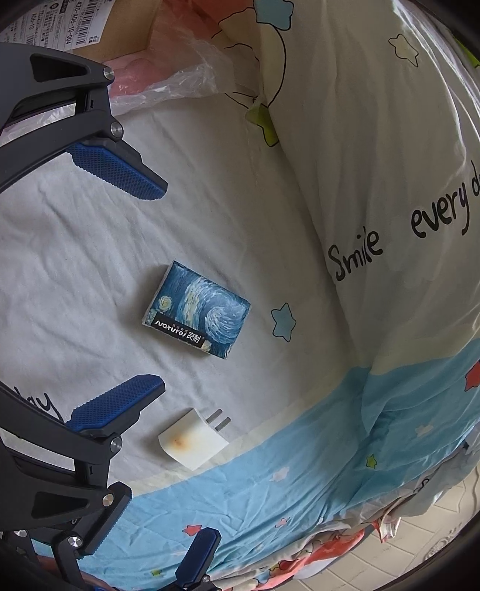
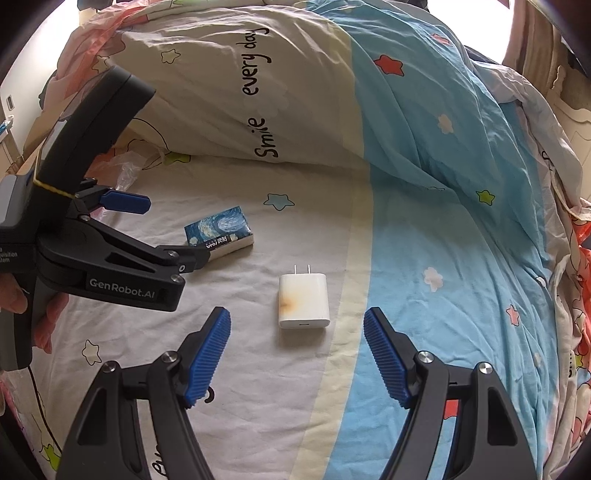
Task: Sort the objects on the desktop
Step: 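Move left tool toward the tissue pack while right tool approaches the white charger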
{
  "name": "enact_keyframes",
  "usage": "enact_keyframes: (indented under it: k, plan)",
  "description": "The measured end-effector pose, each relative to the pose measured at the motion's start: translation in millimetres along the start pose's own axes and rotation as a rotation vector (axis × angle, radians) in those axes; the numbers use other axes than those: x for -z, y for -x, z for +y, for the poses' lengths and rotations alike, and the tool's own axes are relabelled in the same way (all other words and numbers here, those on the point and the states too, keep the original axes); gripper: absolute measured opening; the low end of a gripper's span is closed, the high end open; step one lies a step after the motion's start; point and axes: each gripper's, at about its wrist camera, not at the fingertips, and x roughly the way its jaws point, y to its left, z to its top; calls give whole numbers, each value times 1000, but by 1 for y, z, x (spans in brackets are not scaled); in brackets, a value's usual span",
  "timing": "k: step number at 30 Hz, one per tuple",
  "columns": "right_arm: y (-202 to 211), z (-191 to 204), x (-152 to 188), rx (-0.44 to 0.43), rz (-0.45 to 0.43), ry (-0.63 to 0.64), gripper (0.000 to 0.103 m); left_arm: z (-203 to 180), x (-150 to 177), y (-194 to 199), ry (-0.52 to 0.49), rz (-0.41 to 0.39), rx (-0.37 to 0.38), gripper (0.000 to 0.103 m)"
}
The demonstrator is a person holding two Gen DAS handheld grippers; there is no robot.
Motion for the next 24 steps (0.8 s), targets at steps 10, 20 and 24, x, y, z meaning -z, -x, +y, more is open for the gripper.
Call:
enact_keyframes:
  k: [10, 20, 24]
  plan:
    - [-17, 1, -5, 1, -5, 3, 71, 6, -6, -15, -18, -19, -1, 98]
    - [-29, 0, -6, -9, -2, 5, 71, 17, -12, -25, -1, -27, 15, 98]
    - [-32, -3, -6, -8, -2, -7, 71, 19, -12, -24, -11, -41, 24, 98]
